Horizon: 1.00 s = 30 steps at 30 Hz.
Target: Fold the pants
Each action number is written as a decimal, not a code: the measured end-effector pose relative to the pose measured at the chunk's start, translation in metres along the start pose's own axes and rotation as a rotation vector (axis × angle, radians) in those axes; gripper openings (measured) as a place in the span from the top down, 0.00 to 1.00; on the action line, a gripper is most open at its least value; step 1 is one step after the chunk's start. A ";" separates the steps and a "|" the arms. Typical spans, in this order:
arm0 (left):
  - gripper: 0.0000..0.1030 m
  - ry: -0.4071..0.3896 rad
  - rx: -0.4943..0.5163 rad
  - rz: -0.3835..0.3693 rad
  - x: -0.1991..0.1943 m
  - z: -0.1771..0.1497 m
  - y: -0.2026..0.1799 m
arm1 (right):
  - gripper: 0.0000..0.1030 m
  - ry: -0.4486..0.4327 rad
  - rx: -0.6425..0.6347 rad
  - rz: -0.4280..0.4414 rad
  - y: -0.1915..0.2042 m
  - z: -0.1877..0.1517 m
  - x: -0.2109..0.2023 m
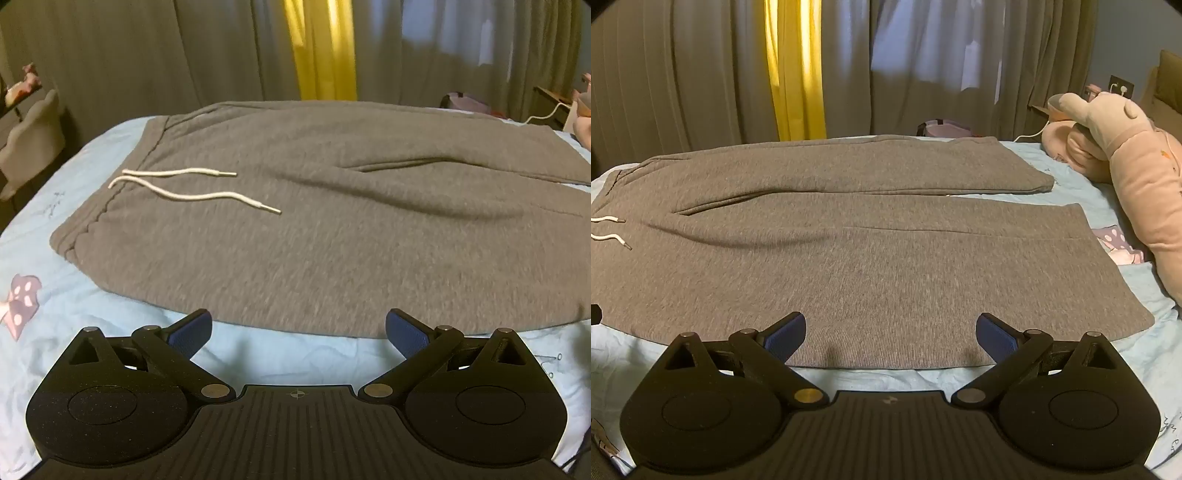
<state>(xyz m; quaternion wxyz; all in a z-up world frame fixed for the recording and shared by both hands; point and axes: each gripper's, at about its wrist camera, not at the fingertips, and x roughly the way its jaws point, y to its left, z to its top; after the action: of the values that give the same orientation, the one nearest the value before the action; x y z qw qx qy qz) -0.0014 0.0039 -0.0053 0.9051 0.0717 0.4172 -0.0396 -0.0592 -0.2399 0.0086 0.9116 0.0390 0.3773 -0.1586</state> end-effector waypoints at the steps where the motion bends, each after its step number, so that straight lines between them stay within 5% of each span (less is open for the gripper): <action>1: 0.00 0.000 -0.001 0.000 0.000 -0.001 0.000 | 0.04 0.000 0.001 0.001 0.000 0.000 0.000; 30: 0.00 0.012 -0.016 -0.005 -0.001 -0.001 0.001 | 0.04 0.003 0.012 0.005 0.000 -0.001 0.001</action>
<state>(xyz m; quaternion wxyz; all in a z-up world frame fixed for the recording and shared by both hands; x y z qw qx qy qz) -0.0020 0.0052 -0.0051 0.9030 0.0637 0.4233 -0.0378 -0.0591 -0.2405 0.0076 0.9112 0.0456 0.3776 -0.1583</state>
